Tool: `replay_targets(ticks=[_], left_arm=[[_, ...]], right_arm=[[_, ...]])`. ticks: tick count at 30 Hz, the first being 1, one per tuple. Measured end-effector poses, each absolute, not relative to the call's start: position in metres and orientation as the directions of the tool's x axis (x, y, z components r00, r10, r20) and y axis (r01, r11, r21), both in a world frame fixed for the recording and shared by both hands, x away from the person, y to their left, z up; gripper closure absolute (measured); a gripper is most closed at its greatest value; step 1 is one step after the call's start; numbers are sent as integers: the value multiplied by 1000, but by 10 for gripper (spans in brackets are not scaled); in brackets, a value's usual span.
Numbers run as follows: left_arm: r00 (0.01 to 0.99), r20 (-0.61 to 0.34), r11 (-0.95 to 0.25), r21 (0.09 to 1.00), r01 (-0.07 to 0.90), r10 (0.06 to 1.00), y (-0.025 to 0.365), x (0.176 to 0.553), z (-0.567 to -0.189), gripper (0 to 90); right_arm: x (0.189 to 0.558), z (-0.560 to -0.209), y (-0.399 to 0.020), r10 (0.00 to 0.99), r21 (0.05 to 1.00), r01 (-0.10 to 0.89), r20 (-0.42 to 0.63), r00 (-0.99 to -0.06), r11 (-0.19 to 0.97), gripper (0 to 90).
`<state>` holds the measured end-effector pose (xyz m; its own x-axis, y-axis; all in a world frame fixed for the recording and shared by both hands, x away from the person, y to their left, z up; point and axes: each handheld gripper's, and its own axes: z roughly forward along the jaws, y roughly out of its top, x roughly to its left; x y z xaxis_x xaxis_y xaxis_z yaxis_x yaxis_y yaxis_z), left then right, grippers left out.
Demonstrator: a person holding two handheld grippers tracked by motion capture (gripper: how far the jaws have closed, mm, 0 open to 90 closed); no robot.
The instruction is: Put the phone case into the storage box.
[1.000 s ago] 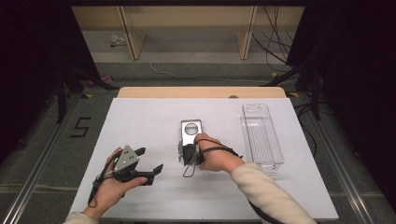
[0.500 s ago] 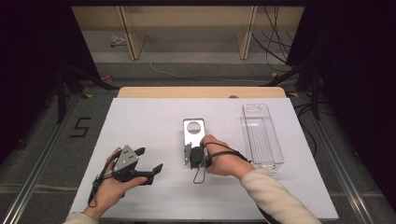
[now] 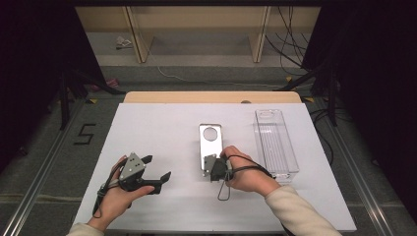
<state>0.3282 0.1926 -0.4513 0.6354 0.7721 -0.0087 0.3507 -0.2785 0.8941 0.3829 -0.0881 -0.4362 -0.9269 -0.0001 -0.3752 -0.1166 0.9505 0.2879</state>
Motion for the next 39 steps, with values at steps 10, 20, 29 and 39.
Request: replay_targets(ticks=[10, 20, 29, 39], left_arm=[[633, -2, -283, 894, 348, 774, 192, 328, -451, 136], [617, -36, -263, 884, 386, 786, 187, 328, -445, 145], [602, -57, -265, 862, 432, 796, 175, 340, -434, 154], [614, -50, -292, 847, 444, 788, 153, 372, -416, 162]], right_arm=[[375, -441, -95, -1, 305, -131, -392, -920, 943, 894], [369, -439, -96, 12, 340, -136, -398, -917, 931, 895], [363, -438, -94, 1, 346, -151, -401, -916, 926, 895], [357, -439, -90, -17, 340, -164, -397, -918, 926, 894]])
